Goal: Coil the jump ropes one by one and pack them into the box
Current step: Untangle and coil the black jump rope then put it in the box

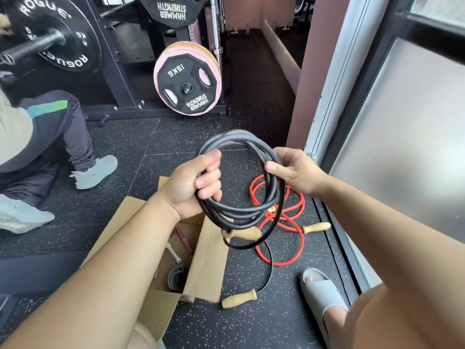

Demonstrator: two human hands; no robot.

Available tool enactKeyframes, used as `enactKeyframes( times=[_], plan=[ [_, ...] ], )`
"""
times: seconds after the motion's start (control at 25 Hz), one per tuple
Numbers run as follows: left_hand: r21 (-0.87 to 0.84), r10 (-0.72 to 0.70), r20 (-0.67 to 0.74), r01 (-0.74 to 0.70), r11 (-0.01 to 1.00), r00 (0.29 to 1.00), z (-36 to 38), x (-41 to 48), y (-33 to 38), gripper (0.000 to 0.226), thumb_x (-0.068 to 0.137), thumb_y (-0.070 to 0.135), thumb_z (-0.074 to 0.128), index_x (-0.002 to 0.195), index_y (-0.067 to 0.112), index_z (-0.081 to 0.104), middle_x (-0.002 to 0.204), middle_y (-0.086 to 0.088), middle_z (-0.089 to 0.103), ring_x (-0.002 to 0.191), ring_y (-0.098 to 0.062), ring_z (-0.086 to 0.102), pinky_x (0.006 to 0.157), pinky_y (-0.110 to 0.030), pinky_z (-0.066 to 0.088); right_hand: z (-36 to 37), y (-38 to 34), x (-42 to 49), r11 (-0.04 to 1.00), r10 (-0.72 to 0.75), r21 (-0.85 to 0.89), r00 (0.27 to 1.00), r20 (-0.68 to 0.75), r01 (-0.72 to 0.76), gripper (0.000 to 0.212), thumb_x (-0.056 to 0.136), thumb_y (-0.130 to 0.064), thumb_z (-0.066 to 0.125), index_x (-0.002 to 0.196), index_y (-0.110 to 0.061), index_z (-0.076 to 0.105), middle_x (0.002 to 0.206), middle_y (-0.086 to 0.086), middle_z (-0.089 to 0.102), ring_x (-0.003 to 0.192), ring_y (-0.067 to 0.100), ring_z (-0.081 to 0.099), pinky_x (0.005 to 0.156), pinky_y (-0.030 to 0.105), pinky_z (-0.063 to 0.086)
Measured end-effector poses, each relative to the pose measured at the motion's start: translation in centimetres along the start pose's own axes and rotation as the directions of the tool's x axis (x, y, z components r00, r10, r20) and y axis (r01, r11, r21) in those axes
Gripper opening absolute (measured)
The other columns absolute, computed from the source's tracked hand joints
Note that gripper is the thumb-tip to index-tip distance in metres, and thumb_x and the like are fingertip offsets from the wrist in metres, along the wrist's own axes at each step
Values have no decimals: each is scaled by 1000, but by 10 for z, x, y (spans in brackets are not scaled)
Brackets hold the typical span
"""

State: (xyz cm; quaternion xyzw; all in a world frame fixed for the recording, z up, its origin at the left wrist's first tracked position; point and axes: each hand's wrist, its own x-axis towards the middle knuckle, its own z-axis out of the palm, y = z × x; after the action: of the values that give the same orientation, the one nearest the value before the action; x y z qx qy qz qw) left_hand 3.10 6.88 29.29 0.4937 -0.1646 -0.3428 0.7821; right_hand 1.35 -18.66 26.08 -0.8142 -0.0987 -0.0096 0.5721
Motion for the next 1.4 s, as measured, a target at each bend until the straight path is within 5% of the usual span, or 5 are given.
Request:
enactKeyframes(
  times=[0.2,0.56,0.88,1.16,1.4],
  plan=[
    [-213,143,18,-136,968,990,-2,-10,21,31,89,39,61,70,23,44,37,9,36,31,-2,36,45,-20,41,-1,11,4,995,21,96,969,-248,2,37,97,-37,58,80,-5,57,58,4,55,49,15,49,48,25,42],
    [18,287,-335,-299,954,897,29,3,6,35,102,28,48,68,20,43,45,9,31,40,-9,30,50,-26,42,60,4,2,846,304,-475,951,59,-241,61,94,-8,43,152,-14,24,111,12,63,96,30,63,86,42,52],
    [171,485,-579,-484,858,655,11,9,27,33,97,29,57,68,19,45,51,5,34,45,-13,33,55,-31,38,92,-16,-14,714,500,529,863,74,-459,15,107,-22,43,122,-20,40,79,7,64,55,25,60,60,38,52],
    [15,225,-454,-245,969,862,6,4,26,32,99,44,51,77,20,52,46,9,29,39,-9,26,46,-24,36,60,-3,3,977,150,208,842,-519,-46,21,103,-41,41,123,-47,45,85,-4,65,55,2,51,57,25,41],
    [-126,11,-95,-23,992,995,-1,-7,28,35,98,45,38,77,20,48,37,8,30,30,-4,30,41,-21,36,45,16,-1,907,277,-268,940,-202,-325,30,106,-29,42,112,-34,70,72,7,65,52,9,47,49,23,38]
  ],
)
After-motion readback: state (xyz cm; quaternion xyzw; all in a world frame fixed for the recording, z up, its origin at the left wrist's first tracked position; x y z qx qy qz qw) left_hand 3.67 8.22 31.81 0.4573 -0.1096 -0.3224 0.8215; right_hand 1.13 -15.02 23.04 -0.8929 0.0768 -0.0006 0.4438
